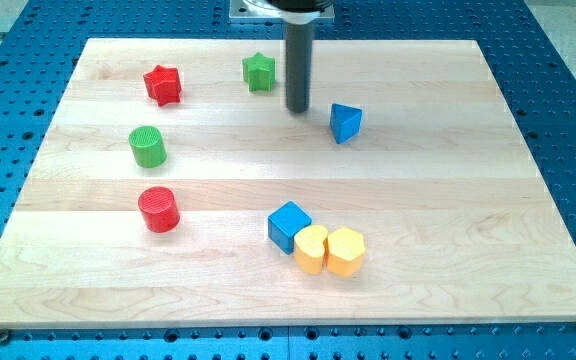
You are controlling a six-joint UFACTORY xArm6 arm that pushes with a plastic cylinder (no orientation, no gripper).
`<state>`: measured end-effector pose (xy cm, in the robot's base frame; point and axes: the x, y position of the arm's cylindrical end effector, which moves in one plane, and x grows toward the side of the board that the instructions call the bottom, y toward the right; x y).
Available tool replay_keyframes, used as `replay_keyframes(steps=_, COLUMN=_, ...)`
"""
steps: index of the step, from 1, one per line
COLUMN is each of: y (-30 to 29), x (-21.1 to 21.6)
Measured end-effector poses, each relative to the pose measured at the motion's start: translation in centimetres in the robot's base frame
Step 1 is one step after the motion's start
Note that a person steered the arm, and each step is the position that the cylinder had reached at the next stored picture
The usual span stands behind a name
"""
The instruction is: Move the triangle diagonal to the hexagon
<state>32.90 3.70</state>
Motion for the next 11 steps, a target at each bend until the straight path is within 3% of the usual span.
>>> replay_keyframes(steps=1, y=2.4, x=6.7)
replay_keyframes(steps=3, y=4.0, x=2.1)
replay_keyframes(steps=4, y=4.9, x=5.1)
replay_keyframes(steps=5, y=4.5, x=11.8)
replay_keyframes(steps=7, y=4.4, x=6.9)
replay_keyframes(steps=8, y=6.0, x=7.4)
replay_keyframes(steps=10, y=7.3, x=15.6)
replay_keyframes(steps=11, y=10.1, x=15.7)
